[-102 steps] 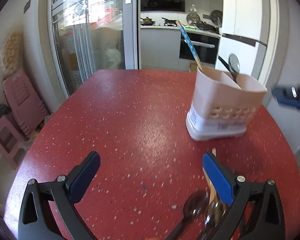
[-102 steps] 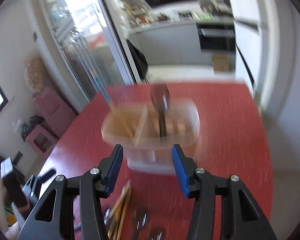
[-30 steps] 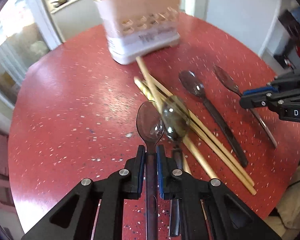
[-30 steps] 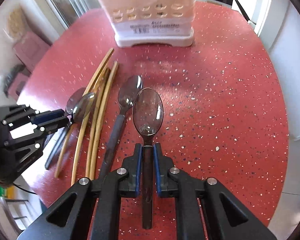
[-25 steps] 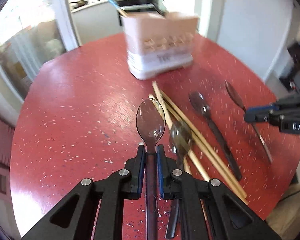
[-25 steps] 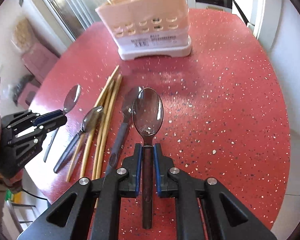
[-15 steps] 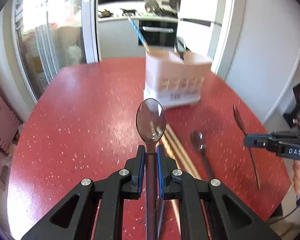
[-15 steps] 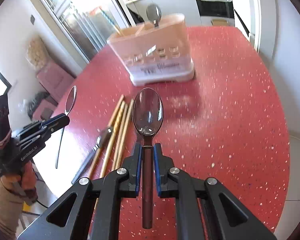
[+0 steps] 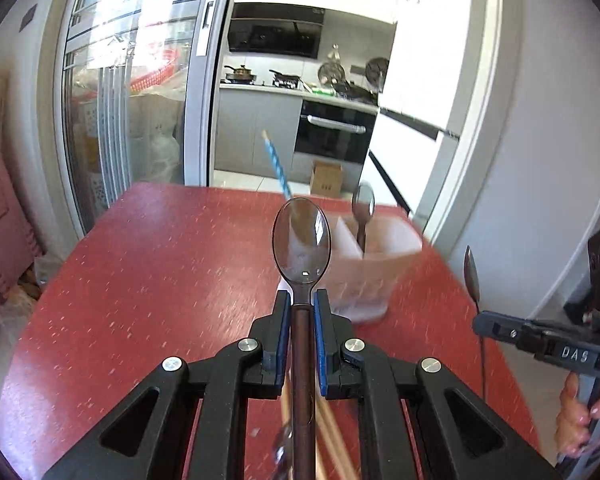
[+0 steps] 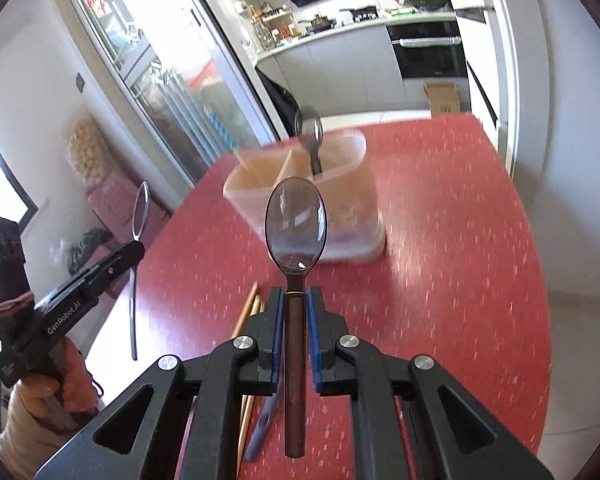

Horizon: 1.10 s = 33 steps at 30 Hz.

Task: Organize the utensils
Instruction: 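Carry both spoons with both tools to the caddy and lower them in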

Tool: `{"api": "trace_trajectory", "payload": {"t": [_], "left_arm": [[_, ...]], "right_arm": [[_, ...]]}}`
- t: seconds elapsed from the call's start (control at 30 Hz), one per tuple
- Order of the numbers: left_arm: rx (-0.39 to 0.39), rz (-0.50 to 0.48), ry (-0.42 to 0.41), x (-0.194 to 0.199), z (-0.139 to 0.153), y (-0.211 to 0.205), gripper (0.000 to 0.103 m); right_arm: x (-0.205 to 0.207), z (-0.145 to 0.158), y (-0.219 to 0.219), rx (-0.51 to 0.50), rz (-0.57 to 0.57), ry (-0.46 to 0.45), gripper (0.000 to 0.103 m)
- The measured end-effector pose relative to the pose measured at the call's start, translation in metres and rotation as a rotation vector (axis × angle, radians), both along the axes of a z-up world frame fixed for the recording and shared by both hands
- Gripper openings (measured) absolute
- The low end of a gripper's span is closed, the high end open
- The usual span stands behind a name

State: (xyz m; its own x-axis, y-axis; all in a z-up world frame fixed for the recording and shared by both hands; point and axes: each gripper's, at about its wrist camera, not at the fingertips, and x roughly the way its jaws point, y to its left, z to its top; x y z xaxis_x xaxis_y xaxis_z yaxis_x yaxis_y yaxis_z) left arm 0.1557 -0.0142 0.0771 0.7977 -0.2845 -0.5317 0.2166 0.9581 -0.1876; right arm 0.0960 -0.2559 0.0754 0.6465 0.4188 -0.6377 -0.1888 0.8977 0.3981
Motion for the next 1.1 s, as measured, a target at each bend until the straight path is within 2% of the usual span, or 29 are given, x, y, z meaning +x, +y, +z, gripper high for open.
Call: {"api": "trace_trajectory", "payload": {"t": [0.27,0.43,0.57,0.77,0.87,0.97,1.1], "left_arm": [[-0.103,0.031,-0.068,0.059,0.03,-0.003,0.041],[-0.116,0.053,-0.119,0.094,0.041,-0.009,0.041],[-0.129,0.073,-0.155,0.118,0.041,-0.017,0.041],[-0.166,0.103,-0.207,0.138,0.027,-0.032,0.041],[-0.153,0.106,-0.228,0.144,0.018,-0.041,0.041],[-0.105,0.105,-0.245,0.145,0.007,-0.05,0.041],[-0.051,0.103,-0.231,0.143,-0.008,-0.057,0.041]], "right_arm": [[0.057,0.035,-0.007,0.024,-0.048,-0.097,0.012],[0.096,0.048,-0.006,0.026,-0.073,-0.151,0.012],[0.121,0.055,-0.004,0.02,-0.091,-0.206,0.012],[0.148,0.049,0.009,-0.023,-0.114,-0.292,0.012],[0.151,0.041,0.017,-0.055,-0.111,-0.34,0.012],[0.151,0.031,0.026,-0.115,-0.099,-0.393,0.012],[0.151,0.017,0.032,-0.173,-0.089,-0.426,0.012]]}}
